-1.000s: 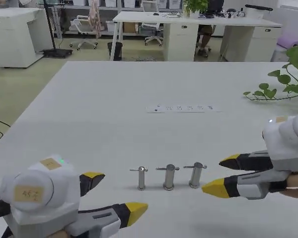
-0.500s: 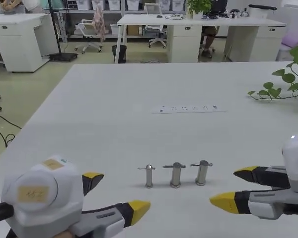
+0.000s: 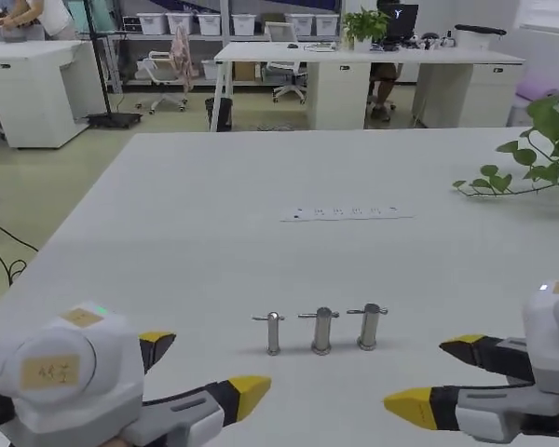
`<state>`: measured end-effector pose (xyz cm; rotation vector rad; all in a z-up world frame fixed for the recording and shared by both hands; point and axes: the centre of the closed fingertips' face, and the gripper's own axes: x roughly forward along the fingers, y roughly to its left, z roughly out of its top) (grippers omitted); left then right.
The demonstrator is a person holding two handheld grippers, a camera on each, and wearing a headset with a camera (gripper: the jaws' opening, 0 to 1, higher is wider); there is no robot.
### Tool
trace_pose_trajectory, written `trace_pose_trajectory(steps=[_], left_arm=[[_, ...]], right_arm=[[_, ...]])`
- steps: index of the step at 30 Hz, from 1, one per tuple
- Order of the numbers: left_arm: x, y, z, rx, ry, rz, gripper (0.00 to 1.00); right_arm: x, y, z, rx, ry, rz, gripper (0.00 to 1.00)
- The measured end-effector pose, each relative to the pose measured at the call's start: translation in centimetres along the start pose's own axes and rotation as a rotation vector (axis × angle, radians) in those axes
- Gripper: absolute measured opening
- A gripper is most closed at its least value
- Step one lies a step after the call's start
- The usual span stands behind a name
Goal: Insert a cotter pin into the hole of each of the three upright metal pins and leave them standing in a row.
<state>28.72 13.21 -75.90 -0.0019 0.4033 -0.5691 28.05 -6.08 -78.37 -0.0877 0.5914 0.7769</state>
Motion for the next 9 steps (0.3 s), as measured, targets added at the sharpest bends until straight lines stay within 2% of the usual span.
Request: trace_pose_trajectory(steps=[9], left_arm=[[-0.31,0.21,-0.28,0.015,0.013,0.017,0.78]], right_arm=[[0.13,0.6,-0.12,0.016,-0.028,-0.018,0.84]])
